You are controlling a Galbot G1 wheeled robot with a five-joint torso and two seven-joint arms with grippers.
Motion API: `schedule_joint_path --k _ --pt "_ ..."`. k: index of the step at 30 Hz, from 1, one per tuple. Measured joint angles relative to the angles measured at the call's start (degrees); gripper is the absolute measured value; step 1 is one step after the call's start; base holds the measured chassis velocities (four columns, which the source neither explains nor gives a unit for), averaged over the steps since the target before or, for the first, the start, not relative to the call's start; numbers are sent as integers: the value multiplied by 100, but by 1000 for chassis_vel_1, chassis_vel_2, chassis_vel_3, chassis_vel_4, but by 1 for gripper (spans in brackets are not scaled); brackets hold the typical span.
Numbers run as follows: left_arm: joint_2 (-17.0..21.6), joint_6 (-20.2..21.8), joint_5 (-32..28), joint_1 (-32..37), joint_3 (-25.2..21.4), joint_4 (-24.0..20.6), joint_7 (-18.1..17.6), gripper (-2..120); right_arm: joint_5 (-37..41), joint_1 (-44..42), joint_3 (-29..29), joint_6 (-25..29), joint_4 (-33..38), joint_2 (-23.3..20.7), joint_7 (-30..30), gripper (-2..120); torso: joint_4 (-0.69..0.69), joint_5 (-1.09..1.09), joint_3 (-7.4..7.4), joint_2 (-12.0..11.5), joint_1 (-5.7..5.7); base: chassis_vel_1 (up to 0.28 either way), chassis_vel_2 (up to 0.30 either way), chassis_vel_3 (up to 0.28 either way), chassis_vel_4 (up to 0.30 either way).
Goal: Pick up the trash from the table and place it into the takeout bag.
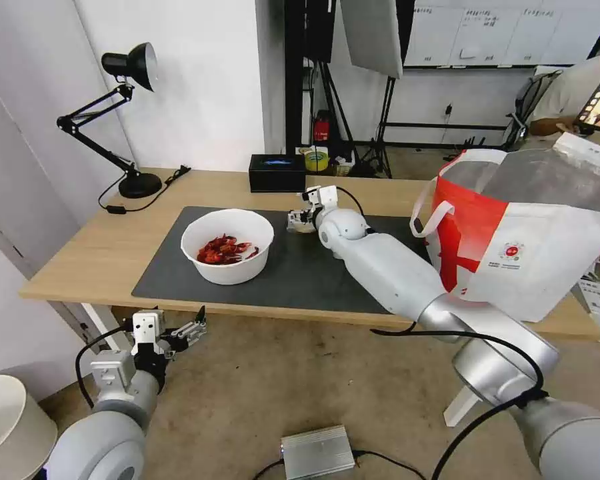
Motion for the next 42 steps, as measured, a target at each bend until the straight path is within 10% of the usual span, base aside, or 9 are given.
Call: schedule_joint_path --k 20,42 --pt "-54 -8 5 -38 26 1 3 100 -224 -155 164 -168 -261 210 69 98 0 0 0 0 0 0 0 0 0" --pt "-54 -10 9 24 -5 -83 -15 100 8 -457 241 -213 815 -293 671 21 0 1 0 0 0 0 0 0 0"
